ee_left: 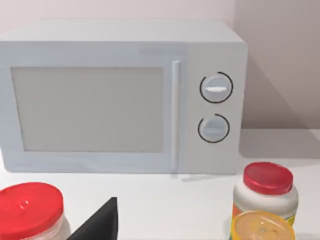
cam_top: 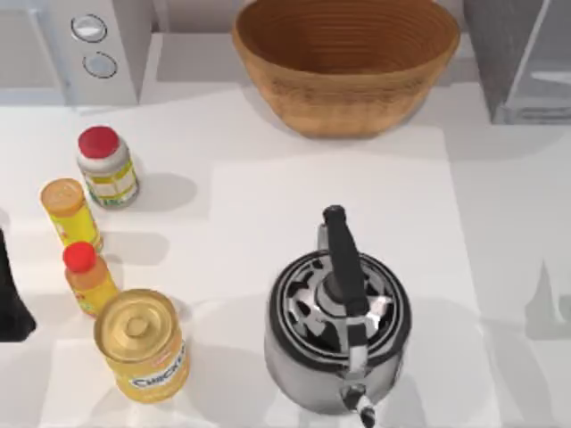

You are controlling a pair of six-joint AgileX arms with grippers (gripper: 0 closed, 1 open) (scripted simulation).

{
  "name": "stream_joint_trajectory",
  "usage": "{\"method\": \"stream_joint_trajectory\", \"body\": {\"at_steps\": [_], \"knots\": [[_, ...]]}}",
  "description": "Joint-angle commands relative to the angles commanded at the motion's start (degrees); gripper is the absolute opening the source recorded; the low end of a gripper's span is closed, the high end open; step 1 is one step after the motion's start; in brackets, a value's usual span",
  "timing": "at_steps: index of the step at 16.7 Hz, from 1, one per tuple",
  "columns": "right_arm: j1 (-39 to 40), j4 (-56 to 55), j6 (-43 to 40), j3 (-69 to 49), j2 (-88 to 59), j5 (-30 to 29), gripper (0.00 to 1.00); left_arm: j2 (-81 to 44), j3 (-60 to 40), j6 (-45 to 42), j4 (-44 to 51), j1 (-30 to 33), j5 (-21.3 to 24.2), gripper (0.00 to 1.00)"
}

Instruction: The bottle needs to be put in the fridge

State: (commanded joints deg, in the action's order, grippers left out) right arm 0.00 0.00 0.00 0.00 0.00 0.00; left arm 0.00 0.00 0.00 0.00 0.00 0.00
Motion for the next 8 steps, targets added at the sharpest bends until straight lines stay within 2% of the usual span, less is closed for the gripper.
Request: {"method": "stream_joint_trajectory", "body": {"at_steps": [4,8], "knots": [[-1.68,0.14,-1.83,-1.21,-1.74,1.78,1.0,0.0,0.0,0.0,0.0,0.0,0.0,1.0],[-10.12,1.43,-12.71,-7.32,-11.42,11.96,1.0,0.0,0.0,0.0,0.0,0.0,0.0,1.0]]}}
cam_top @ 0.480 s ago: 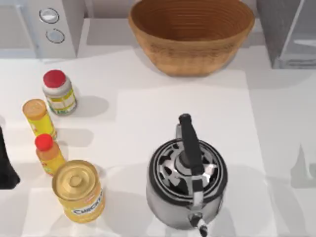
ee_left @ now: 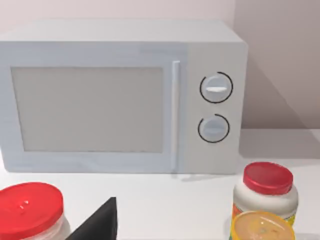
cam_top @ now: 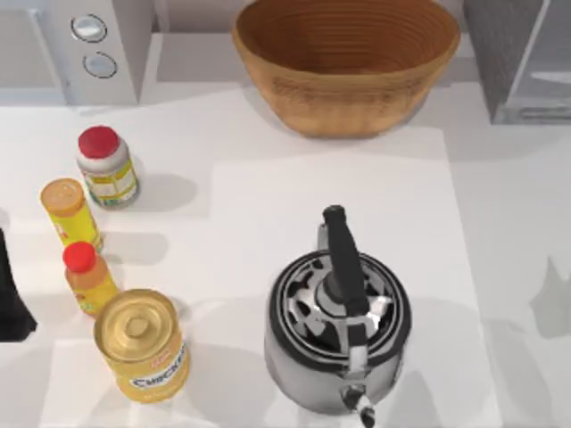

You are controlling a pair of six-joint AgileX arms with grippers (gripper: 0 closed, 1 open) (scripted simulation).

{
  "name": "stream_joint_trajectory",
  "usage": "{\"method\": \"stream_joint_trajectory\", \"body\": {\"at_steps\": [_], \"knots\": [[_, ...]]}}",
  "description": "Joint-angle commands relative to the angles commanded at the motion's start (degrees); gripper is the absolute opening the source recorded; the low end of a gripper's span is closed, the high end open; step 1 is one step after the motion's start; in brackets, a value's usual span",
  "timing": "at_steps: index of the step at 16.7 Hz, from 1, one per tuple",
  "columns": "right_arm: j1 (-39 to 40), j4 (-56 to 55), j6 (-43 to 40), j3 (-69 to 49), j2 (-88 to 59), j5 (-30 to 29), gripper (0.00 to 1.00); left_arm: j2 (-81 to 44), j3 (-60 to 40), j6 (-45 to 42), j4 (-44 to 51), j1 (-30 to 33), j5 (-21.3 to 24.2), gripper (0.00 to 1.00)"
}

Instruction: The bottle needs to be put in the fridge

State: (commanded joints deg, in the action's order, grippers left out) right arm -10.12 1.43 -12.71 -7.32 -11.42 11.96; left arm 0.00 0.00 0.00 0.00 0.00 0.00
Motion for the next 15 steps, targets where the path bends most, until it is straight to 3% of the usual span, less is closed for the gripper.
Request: {"method": "stream_joint_trajectory", "body": {"at_steps": [10,15], "knots": [[-27.27,14.38,-55.31,-18.28,-48.35,39.12,1.0,0.0,0.0,0.0,0.0,0.0,0.0,1.0],[-34.99,25.51,-77.26,-22.13,-71.88,54.03,1.0,0.0,0.0,0.0,0.0,0.0,0.0,1.0]]}}
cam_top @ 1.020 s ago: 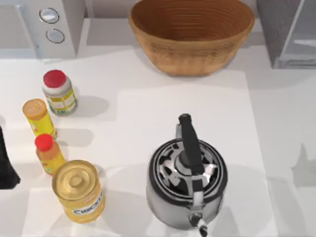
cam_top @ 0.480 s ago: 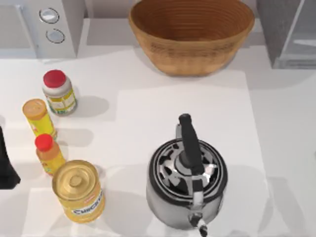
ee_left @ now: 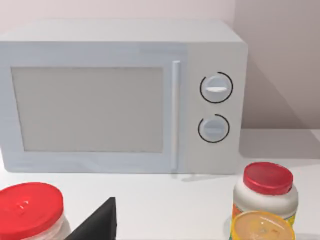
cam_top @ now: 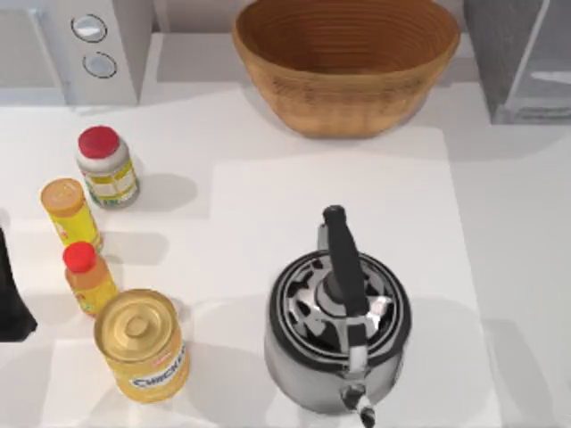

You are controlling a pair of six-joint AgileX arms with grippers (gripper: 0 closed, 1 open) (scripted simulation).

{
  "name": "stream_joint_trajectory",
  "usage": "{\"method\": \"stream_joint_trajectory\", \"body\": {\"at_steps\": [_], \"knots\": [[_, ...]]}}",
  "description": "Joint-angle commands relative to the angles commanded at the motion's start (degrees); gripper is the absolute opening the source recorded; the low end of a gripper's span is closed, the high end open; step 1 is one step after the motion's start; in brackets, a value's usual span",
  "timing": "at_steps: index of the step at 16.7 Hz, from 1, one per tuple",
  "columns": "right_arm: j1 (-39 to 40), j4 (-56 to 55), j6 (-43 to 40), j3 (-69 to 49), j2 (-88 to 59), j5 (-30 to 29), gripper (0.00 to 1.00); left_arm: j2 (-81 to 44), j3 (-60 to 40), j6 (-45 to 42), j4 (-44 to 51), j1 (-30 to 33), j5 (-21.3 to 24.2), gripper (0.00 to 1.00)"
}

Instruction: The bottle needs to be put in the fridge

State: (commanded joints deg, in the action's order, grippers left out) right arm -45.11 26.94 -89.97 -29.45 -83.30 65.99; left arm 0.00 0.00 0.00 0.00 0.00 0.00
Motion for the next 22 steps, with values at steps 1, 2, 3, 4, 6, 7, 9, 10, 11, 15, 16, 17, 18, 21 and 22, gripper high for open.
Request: {"method": "stream_joint_trajectory", "body": {"at_steps": [1,2,3,4,6,7,9,10,11,15,16,17,18,21,22], "knots": [[-0.89,1.9,-2.64,-0.38,-3.36,2.1,1.0,0.0,0.0,0.0,0.0,0.0,0.0,1.0],[-1.6,3.55,-4.69,-0.67,-6.13,3.81,1.0,0.0,0.0,0.0,0.0,0.0,0.0,1.0],[-2.12,4.89,-6.19,-0.88,-8.3,5.11,1.0,0.0,0.0,0.0,0.0,0.0,0.0,1.0],[-2.47,5.88,-7.18,-1.03,-9.85,6.01,1.0,0.0,0.0,0.0,0.0,0.0,0.0,1.0],[-2.75,6.7,-7.84,-1.14,-11.13,6.7,1.0,0.0,0.0,0.0,0.0,0.0,0.0,1.0],[-2.75,6.7,-7.84,-1.14,-11.13,6.7,1.0,0.0,0.0,0.0,0.0,0.0,0.0,1.0],[-2.75,6.7,-7.84,-1.14,-11.13,6.7,1.0,0.0,0.0,0.0,0.0,0.0,0.0,1.0],[-2.47,6.59,-7.78,-1.02,-10.96,6.58,1.0,0.0,0.0,0.0,0.0,0.0,0.0,1.0],[-2.45,6.5,-7.68,-1.01,-10.93,6.59,1.0,0.0,0.0,0.0,0.0,0.0,0.0,1.0],[-1.09,1.25,-1.92,-0.18,-9.92,6.87,1.0,0.0,0.0,0.0,0.0,0.0,0.0,1.0],[-0.42,-1.31,0.57,0.3,-9.61,6.92,1.0,0.0,0.0,0.0,0.0,0.0,0.0,1.0],[0.35,-4.33,3.36,0.92,-9.33,6.92,1.0,0.0,0.0,0.0,0.0,0.0,0.0,1.0],[1.22,-7.78,6.38,1.68,-9.11,6.86,1.0,0.0,0.0,0.0,0.0,0.0,0.0,1.0],[4.17,-19.88,16.2,4.55,-8.98,6.28,1.0,0.0,0.0,0.0,0.0,0.0,0.0,1.0],[5.22,-24.26,19.55,5.62,-9.13,5.95,1.0,0.0,0.0,0.0,0.0,0.0,0.0,1.0]]}}
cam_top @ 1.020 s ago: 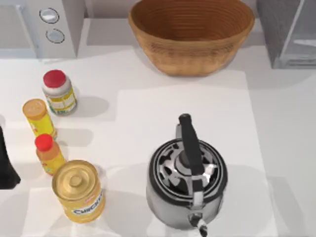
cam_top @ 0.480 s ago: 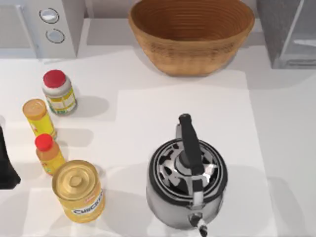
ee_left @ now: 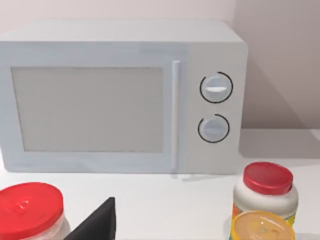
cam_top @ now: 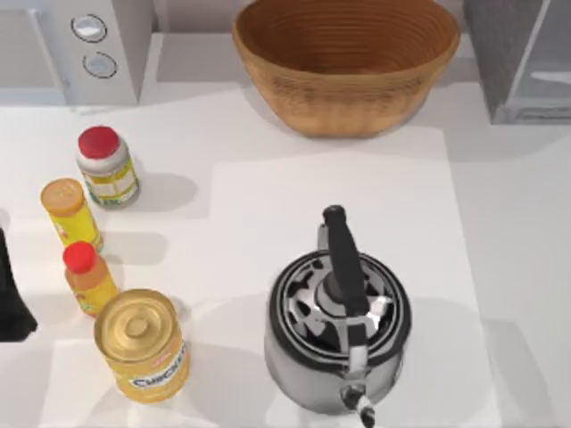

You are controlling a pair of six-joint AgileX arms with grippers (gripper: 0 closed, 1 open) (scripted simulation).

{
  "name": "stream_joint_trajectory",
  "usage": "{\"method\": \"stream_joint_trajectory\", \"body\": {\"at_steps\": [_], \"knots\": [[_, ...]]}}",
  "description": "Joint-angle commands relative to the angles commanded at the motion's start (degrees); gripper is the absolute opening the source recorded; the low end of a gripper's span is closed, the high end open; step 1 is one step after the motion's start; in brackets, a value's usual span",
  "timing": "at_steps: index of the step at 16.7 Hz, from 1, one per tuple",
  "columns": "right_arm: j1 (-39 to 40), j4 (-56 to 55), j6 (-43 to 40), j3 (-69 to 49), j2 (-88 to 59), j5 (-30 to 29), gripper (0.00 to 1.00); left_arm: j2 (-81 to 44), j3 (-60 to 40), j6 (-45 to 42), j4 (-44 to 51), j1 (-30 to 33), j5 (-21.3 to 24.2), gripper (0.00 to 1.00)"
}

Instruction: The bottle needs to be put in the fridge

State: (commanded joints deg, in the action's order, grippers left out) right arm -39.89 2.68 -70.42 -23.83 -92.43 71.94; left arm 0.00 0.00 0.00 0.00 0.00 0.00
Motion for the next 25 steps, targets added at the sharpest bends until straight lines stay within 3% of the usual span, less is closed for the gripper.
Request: {"method": "stream_joint_trajectory", "body": {"at_steps": [7,14,25], "knots": [[6.95,-25.93,19.29,5.49,-2.27,-3.38,1.0,0.0,0.0,0.0,0.0,0.0,0.0,1.0],[8.34,-29.75,22.44,5.96,-2.77,-4.23,1.0,0.0,0.0,0.0,0.0,0.0,0.0,1.0],[8.34,-29.75,22.44,5.96,-2.77,-4.23,0.18,0.0,0.0,0.0,0.0,0.0,0.0,1.0]]}}
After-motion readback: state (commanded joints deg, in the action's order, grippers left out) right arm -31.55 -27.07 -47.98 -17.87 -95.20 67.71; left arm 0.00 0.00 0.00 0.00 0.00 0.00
